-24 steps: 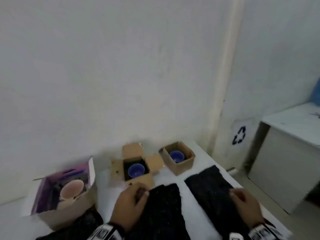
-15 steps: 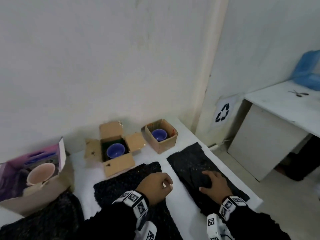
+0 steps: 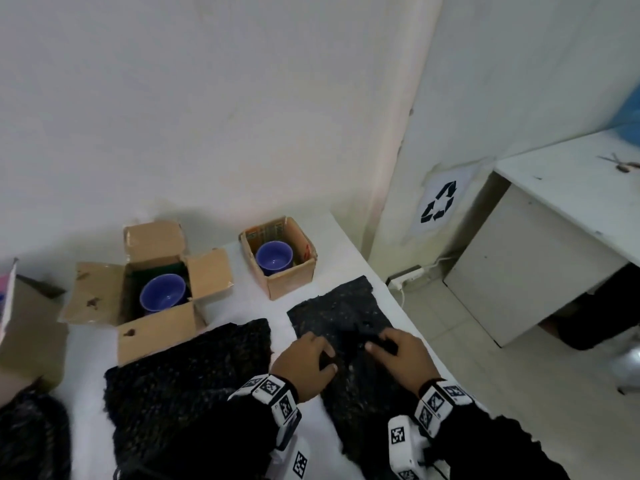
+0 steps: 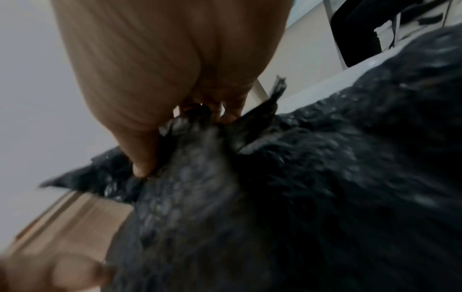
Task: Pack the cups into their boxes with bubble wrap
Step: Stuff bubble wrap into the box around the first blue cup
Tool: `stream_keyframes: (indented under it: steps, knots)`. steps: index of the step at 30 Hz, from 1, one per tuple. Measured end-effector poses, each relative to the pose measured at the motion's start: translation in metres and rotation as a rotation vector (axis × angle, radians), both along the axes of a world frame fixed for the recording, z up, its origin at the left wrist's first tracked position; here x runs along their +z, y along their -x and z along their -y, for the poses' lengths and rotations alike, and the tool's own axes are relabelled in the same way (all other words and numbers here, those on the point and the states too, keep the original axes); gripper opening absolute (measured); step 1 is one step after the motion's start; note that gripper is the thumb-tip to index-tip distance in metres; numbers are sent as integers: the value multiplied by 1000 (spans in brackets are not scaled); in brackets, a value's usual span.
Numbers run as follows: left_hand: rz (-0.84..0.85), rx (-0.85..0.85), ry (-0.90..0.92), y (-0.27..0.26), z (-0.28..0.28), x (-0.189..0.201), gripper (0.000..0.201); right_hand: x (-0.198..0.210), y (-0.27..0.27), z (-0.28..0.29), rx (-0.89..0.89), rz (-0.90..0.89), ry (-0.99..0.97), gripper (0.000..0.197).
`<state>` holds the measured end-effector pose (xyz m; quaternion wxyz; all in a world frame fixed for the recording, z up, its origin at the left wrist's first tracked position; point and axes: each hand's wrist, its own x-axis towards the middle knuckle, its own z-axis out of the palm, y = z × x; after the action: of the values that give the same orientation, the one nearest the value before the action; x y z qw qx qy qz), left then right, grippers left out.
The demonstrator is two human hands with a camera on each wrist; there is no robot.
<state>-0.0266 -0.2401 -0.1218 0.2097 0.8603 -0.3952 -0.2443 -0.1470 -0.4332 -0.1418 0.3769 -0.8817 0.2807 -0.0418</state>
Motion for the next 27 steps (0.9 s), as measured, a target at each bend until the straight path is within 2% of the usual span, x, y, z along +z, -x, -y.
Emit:
stream_keyframes:
  steps: [2,5,6,8,11,12,14,15,17,19,22,27]
  knots:
    - [33,40,-21,0,14,-11,41,4,-7,17,-61,85,-55,28]
    - [72,77,-100,1,24,-23,76,11,-18,36,-136,157,-188,30]
    - [104,60,-137,1,27,-27,79,11,-21,42,-149,166,-206,30]
    - [176,23,-158,1,32,-33,66,10,-27,53,-153,169,-257,34]
    - [179,54,-59,-3,35,-40,27,11,-36,60,-128,150,-386,36]
    - [142,80,4,-5,35,-42,20,11,-39,61,-118,157,-423,32]
    - [21,216,169,-8,37,-40,27,11,-44,61,-109,197,-490,14]
    - [-89,326,270,-10,39,-32,35,13,-46,60,-113,219,-531,5]
    - [-410,533,449,-13,46,-12,44,16,-54,57,-118,250,-611,7]
    - [-648,590,510,-19,52,2,41,19,-64,52,-109,262,-653,9]
    - [-692,565,493,-29,53,4,32,24,-78,44,-87,290,-706,8]
    - [-669,687,631,-40,40,14,28,30,-100,40,-39,312,-763,8]
